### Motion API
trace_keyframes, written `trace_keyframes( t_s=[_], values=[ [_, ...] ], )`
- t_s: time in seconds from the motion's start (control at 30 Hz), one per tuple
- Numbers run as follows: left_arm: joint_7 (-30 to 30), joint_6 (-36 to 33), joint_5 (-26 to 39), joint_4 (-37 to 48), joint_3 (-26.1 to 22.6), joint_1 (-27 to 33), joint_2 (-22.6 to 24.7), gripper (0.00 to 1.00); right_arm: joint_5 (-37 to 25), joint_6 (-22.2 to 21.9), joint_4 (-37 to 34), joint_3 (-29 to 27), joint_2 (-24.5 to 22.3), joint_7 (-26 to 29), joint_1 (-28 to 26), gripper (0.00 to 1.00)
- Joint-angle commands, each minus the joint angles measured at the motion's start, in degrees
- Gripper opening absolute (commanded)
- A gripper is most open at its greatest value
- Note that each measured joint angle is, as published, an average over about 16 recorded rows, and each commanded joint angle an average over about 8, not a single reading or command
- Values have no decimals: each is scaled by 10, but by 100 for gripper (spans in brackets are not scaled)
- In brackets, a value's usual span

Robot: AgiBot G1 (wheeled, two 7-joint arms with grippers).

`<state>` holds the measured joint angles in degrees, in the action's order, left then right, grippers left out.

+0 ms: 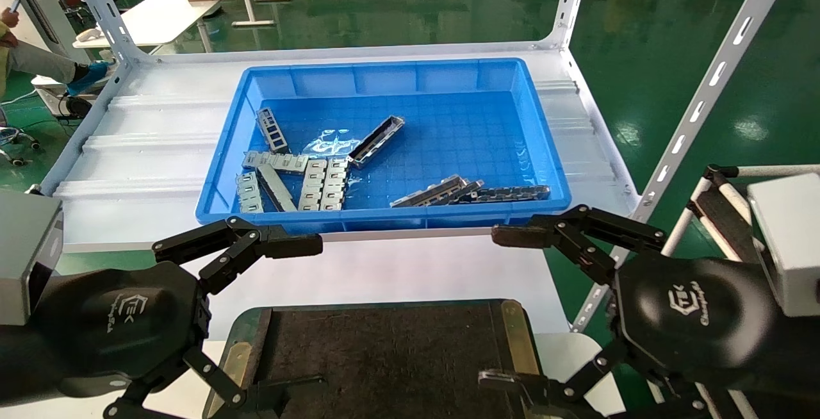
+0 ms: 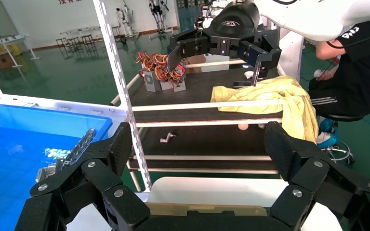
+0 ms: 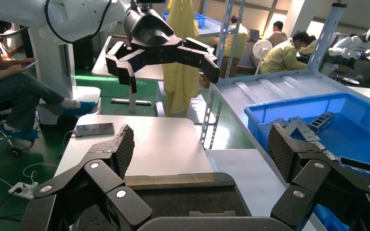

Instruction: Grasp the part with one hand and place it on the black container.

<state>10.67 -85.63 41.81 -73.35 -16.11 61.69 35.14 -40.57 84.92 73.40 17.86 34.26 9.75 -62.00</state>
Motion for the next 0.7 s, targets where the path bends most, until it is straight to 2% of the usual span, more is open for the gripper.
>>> trace_keyframes(
  t_s=[0.03,0.7],
  values=[
    [0,0,0,0,0,0,0,100,0,0,0,0,0,0,0,100],
    [0,0,0,0,0,0,0,100,0,0,0,0,0,0,0,100]
  ],
)
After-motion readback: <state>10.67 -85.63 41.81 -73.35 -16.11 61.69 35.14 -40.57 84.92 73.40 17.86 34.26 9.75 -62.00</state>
